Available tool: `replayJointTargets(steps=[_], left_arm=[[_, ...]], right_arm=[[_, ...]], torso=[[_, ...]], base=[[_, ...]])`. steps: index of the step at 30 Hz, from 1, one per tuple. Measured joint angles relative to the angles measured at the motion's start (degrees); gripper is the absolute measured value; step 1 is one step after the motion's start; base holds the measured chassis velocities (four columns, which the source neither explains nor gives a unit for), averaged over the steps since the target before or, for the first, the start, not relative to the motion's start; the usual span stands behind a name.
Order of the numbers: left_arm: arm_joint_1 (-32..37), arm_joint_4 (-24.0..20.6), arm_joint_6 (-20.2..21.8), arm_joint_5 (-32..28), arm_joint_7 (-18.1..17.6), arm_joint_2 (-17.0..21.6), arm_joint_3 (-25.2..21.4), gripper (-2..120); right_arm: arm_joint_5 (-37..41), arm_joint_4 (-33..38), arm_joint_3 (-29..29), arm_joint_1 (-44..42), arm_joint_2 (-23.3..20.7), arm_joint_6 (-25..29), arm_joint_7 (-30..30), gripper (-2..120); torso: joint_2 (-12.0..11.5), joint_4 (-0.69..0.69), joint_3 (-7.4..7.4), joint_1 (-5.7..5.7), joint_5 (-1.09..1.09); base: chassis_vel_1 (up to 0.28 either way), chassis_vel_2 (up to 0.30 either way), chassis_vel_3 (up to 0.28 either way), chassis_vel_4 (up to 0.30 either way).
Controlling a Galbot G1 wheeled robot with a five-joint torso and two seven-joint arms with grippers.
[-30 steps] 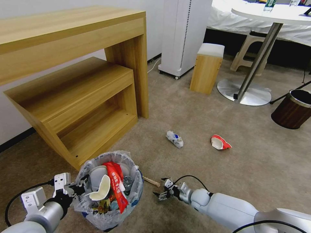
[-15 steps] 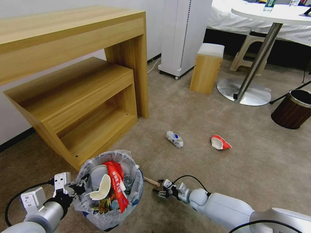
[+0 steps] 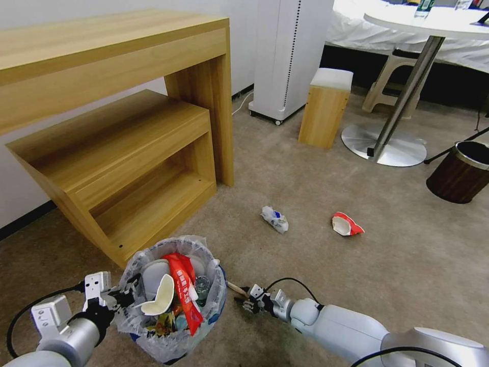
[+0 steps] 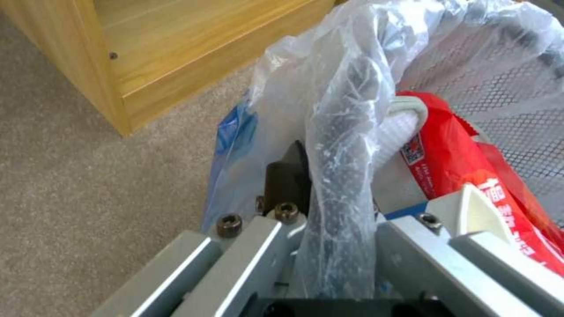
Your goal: Pick up the trash bin and place the garbage on the floor into it.
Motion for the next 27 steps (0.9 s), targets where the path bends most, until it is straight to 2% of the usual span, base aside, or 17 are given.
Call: replayJointTargets(steps=[8,17,20,21,24,25,27], left_arm=[[-0.4,0.3,0.0,0.0,0.0,0.1,0.3,0],[-0.9,1.3,0.0,0.6,0.0,-0.3,0.9,0],[-0.9,2.1,0.0,0.9,0.2,-0.1,0.7,0],[-0.9,2.1,0.0,0.9,0.2,-0.1,0.7,0],[-0.8,3.2,-0.1,1.4,0.4,0.3,0.5,0],[-0.8,3.2,-0.1,1.4,0.4,0.3,0.5,0],[-0.8,3.8,-0.3,1.8,0.7,0.4,0.5,0]], right_arm=[[-0.3,0.2,0.8,-0.4,-1.6,0.3,0.1,0],[-0.5,2.3,2.5,-1.5,-4.2,1.2,0.3,0],[0.8,8.5,4.7,-1.5,-7.9,1.7,1.4,0],[0.8,8.5,4.7,-1.5,-7.9,1.7,1.4,0],[2.8,17.4,8.6,-1.7,-11.5,1.7,2.7,0],[2.8,17.4,8.6,-1.7,-11.5,1.7,2.7,0],[3.7,24.4,11.7,-2.0,-14.2,1.6,3.4,0]], torso=[[0.0,0.0,0.0,0.0,0.0],[0.0,0.0,0.0,0.0,0.0],[0.0,-0.01,0.0,0.0,0.0],[0.0,-0.01,0.0,0.0,0.0],[0.0,0.0,0.0,0.0,0.01],[0.0,0.0,0.0,0.0,0.01],[0.0,0.01,0.0,0.0,0.0]], base=[[0.0,0.0,0.0,0.0],[0.0,0.0,0.0,0.0],[0.0,0.0,0.0,0.0],[0.0,0.0,0.0,0.0],[0.0,0.0,0.0,0.0],[0.0,0.0,0.0,0.0],[0.0,0.0,0.0,0.0]])
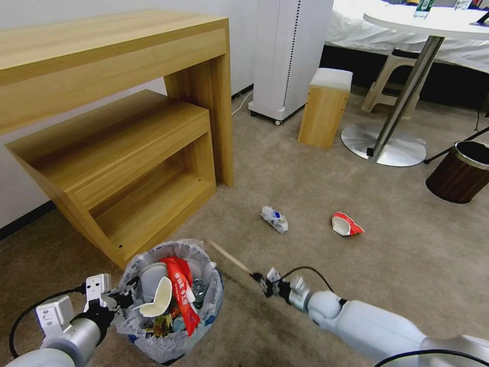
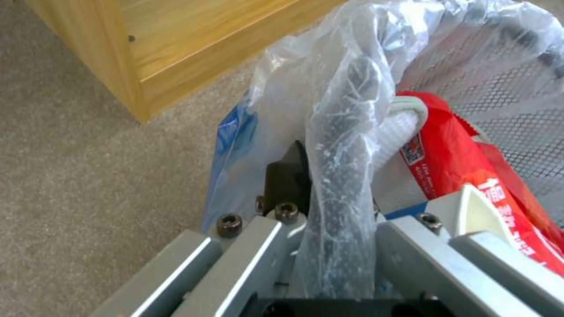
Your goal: Pick up the trash bin and place the garbage on the floor into it.
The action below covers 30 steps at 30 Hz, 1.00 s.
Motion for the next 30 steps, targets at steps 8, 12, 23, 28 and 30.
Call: replayJointTargets(steps=[8,12,23,28,30], left_arm=[[-0.1,0.8,-0.1,0.7,0.1,0.4,0.1,0],[0.2,0.6,-0.1,0.8,0.1,0.7,0.0,0],[1.1,-1.5,0.1,0.6,-0.2,0.7,-0.1,0],[1.6,-2.3,0.2,0.5,-0.3,0.7,-0.3,0],[1.6,-2.4,0.2,0.5,-0.3,0.7,-0.3,0]], right_arm=[[2.6,20.4,8.5,-0.4,-9.1,-0.4,0.5,0],[3.5,28.3,9.4,0.9,-12.9,-0.4,0.1,0],[4.4,33.4,3.7,6.4,-11.5,-1.2,0.3,0],[4.6,34.2,1.2,8.8,-10.0,-1.4,0.0,0],[4.3,34.0,0.5,9.3,-9.6,-1.4,0.0,0]], torso=[[0.0,-0.03,0.0,0.0,-0.02],[0.0,-0.02,0.0,0.0,-0.01],[0.0,-0.01,0.0,0.0,0.0],[0.0,-0.01,0.0,0.0,-0.01],[0.0,0.0,0.0,0.0,-0.01]], base=[[0.0,0.0,0.0,0.0],[0.0,0.0,0.0,0.0],[0.0,0.0,0.0,0.0],[0.0,0.0,0.0,0.0],[0.0,0.0,0.0,0.0]])
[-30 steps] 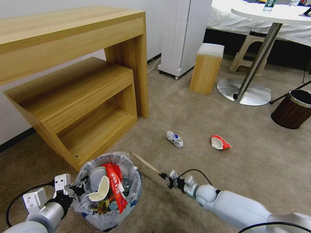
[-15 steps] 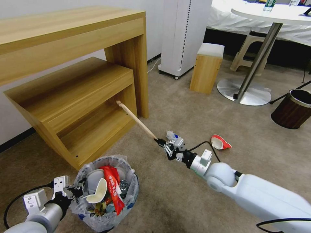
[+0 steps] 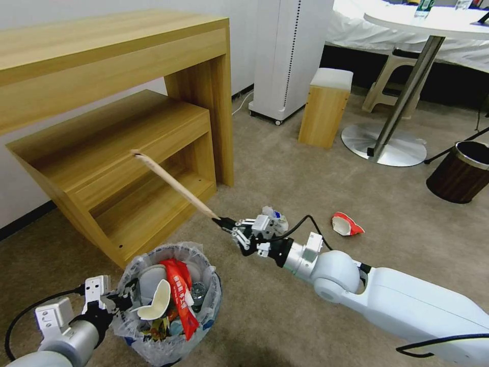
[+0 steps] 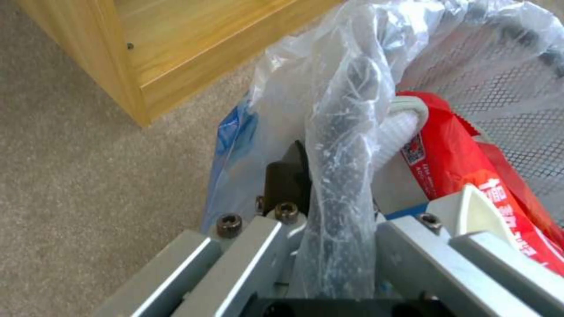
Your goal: Pick up the trash bin and place the garbage on the floor into it.
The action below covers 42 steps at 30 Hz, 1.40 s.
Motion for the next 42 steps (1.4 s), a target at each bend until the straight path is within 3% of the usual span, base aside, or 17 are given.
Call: replayJointTargets(steps=[17,32,42], left_arm=[[0.1,-1.9,0.3,-1.5,-0.9,0.2,-1.2,0],[2.1,-4.1,0.4,-2.3,-1.3,0.3,-3.1,0],[2.9,-5.3,0.4,-2.2,-1.3,-0.4,-3.5,0]], right_arm=[[0.0,0.4,-12.1,3.7,3.8,-1.9,2.6,0],[-4.6,-2.0,-17.9,2.4,4.2,-2.0,4.7,0],[-5.3,-2.6,-18.8,2.3,5.2,-3.0,5.7,0]], torso=[[0.0,-0.01,0.0,0.0,0.0],[0.0,0.0,0.0,0.0,0.0],[0.0,-0.01,0.0,0.0,0.0]], base=[[0.0,0.0,0.0,0.0],[0.0,0.0,0.0,0.0],[0.0,0.0,0.0,0.0]])
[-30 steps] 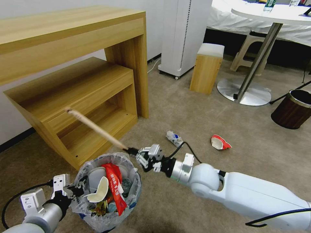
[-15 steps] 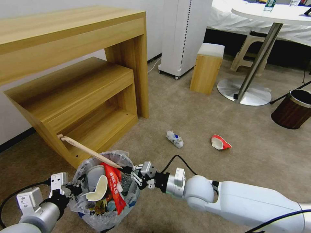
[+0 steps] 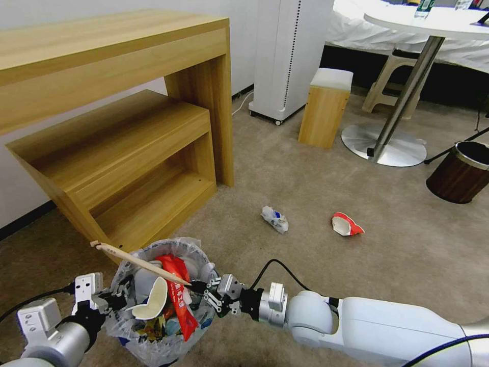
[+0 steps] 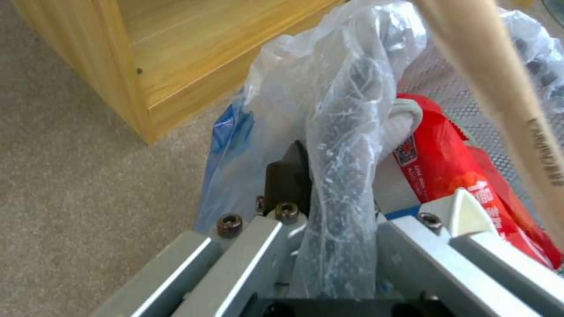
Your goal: Pick up the trash bin and place the garbage on the floor into it.
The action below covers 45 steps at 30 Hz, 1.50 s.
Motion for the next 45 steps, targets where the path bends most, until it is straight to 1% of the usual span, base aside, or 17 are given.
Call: replayJointTargets(steps=[4,6,7,14,15,18,19,21,22,29,30,32,34,37,41,43,45], left_arm=[[0.3,-0.1,0.0,0.3,0.2,-0.5,0.0,0],[0.3,-0.1,0.0,0.6,0.3,-0.8,0.0,0],[0.3,-0.1,0.0,0.6,0.3,-0.8,0.0,0],[0.3,0.1,-0.1,0.7,0.4,-1.2,0.0,0],[0.3,0.1,-0.1,0.7,0.4,-1.2,0.0,0],[0.4,0.3,-0.1,0.8,0.4,-1.4,0.2,0],[0.4,0.3,-0.1,0.8,0.4,-1.4,0.2,0],[0.3,0.7,-0.1,1.0,0.5,-1.6,0.3,0],[0.3,0.7,-0.1,1.0,0.5,-1.6,0.3,0],[0.1,1.7,-0.2,1.6,0.7,-1.6,0.5,0],[0.1,1.7,-0.2,1.6,0.7,-1.6,0.5,0],[0.1,1.9,-0.2,1.9,0.7,-1.7,0.6,0],[0.1,2.0,-0.2,2.1,0.9,-1.8,0.7,0],[0.0,2.4,-0.3,2.5,1.2,-1.8,0.7,0],[-0.2,2.4,-0.3,2.5,1.3,-1.6,0.7,0],[-0.5,2.2,-0.4,2.4,1.4,-1.3,0.7,0],[-0.6,2.1,-0.4,2.4,1.5,-1.2,0.8,0]], right_arm=[[0.0,0.3,-0.3,0.0,0.2,-0.6,-0.1,0],[0.0,0.5,-0.4,0.2,0.2,-1.1,-0.1,12],[0.0,0.5,-0.4,0.2,0.2,-1.1,-0.1,12],[-0.2,1.0,0.3,0.5,0.2,-2.2,0.4,40],[-0.2,1.0,0.3,0.5,0.2,-2.2,0.4,40],[-0.1,1.2,1.1,0.0,0.1,-2.3,1.4,53],[-0.1,1.2,1.1,0.0,0.1,-2.3,1.4,53],[0.0,1.7,3.0,-0.6,0.1,-2.4,2.3,65],[0.0,1.7,3.0,-0.6,0.1,-2.4,2.3,65],[3.1,3.3,12.1,-1.5,0.1,-3.6,5.9,93],[3.1,3.3,12.1,-1.5,0.1,-3.6,5.9,93],[4.6,3.5,16.0,-2.1,-0.3,-4.4,8.0,99],[4.8,3.4,17.9,-2.5,-0.6,-5.1,9.2,100],[6.0,2.6,24.5,-4.9,-3.0,-7.3,13.4,100],[5.9,1.2,28.3,-6.5,-5.0,-7.7,15.6,100],[4.6,-2.8,35.5,-10.4,-9.6,-5.5,19.3,100],[4.3,-3.8,36.7,-11.4,-10.8,-4.1,19.7,100]], torso=[[0.0,0.0,0.0,0.0,0.0],[0.0,0.0,0.0,0.0,0.0],[0.0,0.0,0.0,0.0,0.0],[0.0,0.0,0.0,0.0,0.0],[0.0,0.0,0.0,0.0,0.0],[0.0,0.0,0.0,0.0,0.0],[0.0,0.0,0.0,0.0,0.0],[0.0,0.0,0.0,0.0,0.0],[0.0,0.0,0.0,0.0,0.0],[0.0,0.0,0.0,0.0,0.0],[0.0,0.0,0.0,0.0,0.0],[0.0,0.0,0.0,0.0,0.0],[0.0,0.01,0.0,0.0,0.01],[0.0,0.01,0.0,0.0,0.02],[0.0,0.0,0.0,0.0,0.0],[0.0,-0.01,0.01,0.0,0.01],[0.0,0.0,0.0,0.0,0.02]], base=[[0.0,0.0,0.0,0.0],[0.0,0.0,0.0,0.0],[0.0,0.0,0.0,0.0],[0.0,0.0,0.0,0.0],[0.0,0.0,0.0,0.0],[0.0,0.0,0.0,0.0],[0.0,0.0,0.0,0.0],[0.0,0.0,0.0,0.0],[0.0,0.0,0.0,0.0],[0.0,0.0,0.0,0.0],[0.0,0.0,0.0,0.0],[0.0,0.0,0.0,0.0],[0.0,0.0,0.0,0.0],[0.0,0.0,0.0,0.0],[0.0,0.0,0.0,0.0],[0.0,0.0,0.0,0.0],[0.0,0.0,0.0,0.0]])
